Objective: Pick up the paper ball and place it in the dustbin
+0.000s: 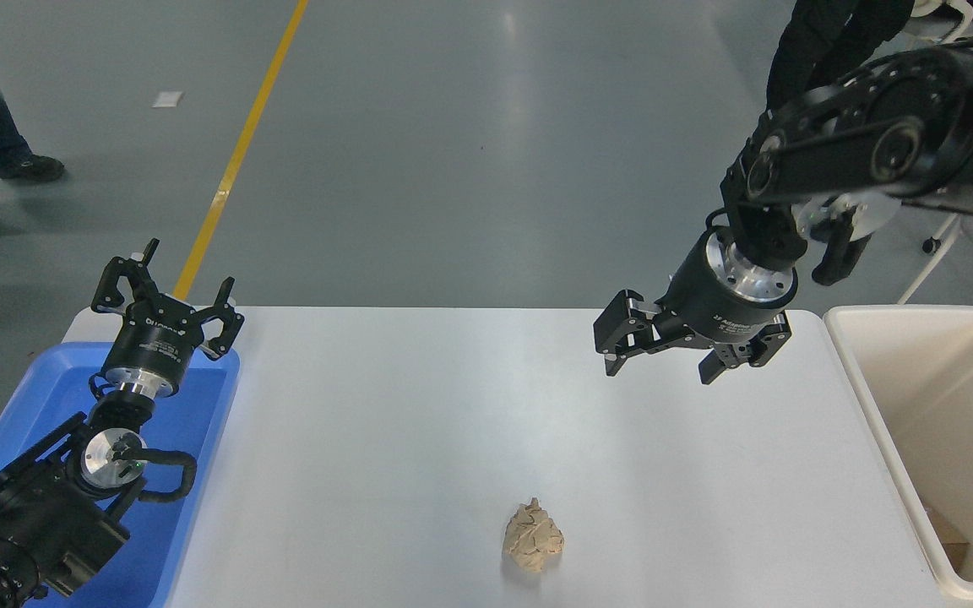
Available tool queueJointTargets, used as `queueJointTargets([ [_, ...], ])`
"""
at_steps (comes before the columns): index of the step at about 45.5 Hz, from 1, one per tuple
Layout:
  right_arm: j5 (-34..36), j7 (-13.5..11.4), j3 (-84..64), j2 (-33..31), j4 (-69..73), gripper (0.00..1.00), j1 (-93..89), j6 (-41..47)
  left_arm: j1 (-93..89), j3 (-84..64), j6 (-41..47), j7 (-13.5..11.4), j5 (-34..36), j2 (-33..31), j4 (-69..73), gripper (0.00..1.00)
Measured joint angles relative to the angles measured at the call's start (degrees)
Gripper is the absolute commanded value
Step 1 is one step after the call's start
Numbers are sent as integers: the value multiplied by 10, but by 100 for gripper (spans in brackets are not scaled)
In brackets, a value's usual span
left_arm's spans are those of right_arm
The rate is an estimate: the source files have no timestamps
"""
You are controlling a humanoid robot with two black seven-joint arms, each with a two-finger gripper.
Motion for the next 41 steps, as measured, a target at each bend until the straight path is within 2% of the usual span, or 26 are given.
queueJointTargets([
  [15,-1,0,36,28,-88,100,-153,-65,0,0,0,0,0,0,0,99],
  [41,-1,0,92,35,-168,100,-311,-96,0,0,0,0,0,0,0,99],
])
